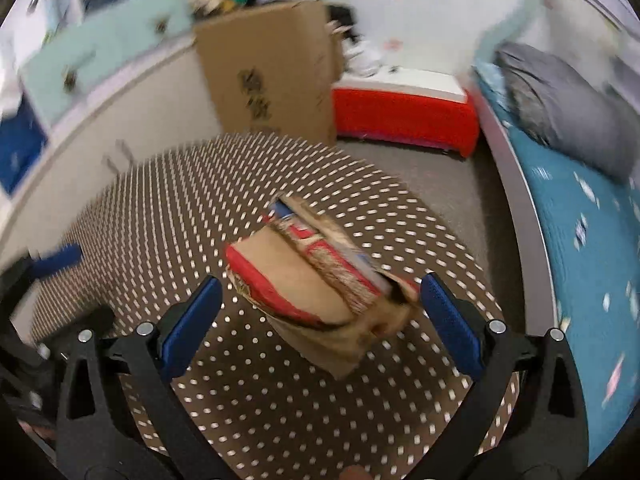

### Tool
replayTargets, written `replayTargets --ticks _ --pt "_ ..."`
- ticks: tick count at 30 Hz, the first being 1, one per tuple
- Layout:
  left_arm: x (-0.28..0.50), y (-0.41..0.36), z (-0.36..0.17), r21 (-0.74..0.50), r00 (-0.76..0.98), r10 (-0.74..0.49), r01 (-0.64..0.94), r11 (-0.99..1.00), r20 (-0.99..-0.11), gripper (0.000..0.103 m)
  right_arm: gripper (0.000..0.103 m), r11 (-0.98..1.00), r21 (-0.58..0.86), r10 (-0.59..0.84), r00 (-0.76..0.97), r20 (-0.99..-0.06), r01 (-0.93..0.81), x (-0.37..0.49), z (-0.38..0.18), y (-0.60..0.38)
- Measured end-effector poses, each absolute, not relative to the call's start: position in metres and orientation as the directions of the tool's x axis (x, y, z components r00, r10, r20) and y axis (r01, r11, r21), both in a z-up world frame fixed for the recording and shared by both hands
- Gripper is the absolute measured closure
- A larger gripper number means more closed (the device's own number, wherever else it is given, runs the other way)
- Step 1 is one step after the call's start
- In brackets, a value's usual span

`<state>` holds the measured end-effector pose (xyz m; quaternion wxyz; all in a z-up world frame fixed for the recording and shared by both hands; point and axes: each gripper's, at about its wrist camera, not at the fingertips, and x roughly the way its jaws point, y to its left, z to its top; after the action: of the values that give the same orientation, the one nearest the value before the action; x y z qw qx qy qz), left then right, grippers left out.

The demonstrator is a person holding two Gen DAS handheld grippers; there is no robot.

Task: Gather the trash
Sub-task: 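Grasp the red-brown paper bag with right tool while left tool grasps beige cloth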

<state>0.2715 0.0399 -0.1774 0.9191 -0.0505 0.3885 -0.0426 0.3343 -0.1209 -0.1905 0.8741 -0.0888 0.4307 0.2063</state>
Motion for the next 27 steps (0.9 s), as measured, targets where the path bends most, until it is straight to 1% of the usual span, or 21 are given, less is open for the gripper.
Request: replayTargets --ticks 2,4,6,7,9,12,17,25,27 --pt "0.275 0.045 -0.181 -0.131 0.689 -0.117 0.032 0.991 -0.715 0.011 0.006 0.884 -0.008 0.273 0.531 -0.802 -0.467 0.339 -0.198 -0.112" --pt "0.275 0.046 -0.183 -0.13 0.687 -0.113 0.027 0.991 -0.718 0.011 0.007 0.876 0.013 0.299 0.521 -0.799 -0.483 0.342 -0.201 -0.109" --pt "0.278 0.047 -0.185 -0.127 0.684 -0.11 0.025 0.992 -0.721 0.011 0.039 0.877 0.039 0.316 0.514 -0.798 -0.479 0.346 -0.202 -0.11" --pt "0.278 0.047 -0.186 -0.126 0.683 -0.11 0.027 0.992 -0.722 0.011 0.039 0.879 0.064 0.334 0.514 -0.79 -0.472 0.348 -0.2 -0.112" --pt "0.278 0.046 -0.186 -0.12 0.684 -0.109 0.031 0.992 -0.722 0.011 0.043 0.87 0.14 0.396 0.501 -0.77 -0.472 0.35 -0.196 -0.119" --pt "0.277 0.039 -0.184 -0.115 0.684 -0.113 0.044 0.992 -0.721 0.011 0.048 0.869 0.206 0.441 0.515 -0.735 -0.45 0.345 -0.188 -0.134" --pt "0.276 0.018 -0.181 -0.11 0.686 -0.134 0.079 0.991 -0.715 0.011 0.049 0.873 0.27 0.467 0.541 -0.699 -0.405 0.332 -0.181 -0.161" --pt "0.284 -0.023 -0.187 -0.094 0.666 -0.183 0.169 0.981 -0.723 0.011 0.049 0.854 0.452 0.508 0.599 -0.619 -0.258 0.307 -0.18 -0.236" --pt "0.29 -0.037 -0.19 -0.072 0.662 -0.188 0.2 0.977 -0.726 0.011 0.049 0.848 0.48 0.505 0.616 -0.604 -0.224 0.299 -0.181 -0.253"
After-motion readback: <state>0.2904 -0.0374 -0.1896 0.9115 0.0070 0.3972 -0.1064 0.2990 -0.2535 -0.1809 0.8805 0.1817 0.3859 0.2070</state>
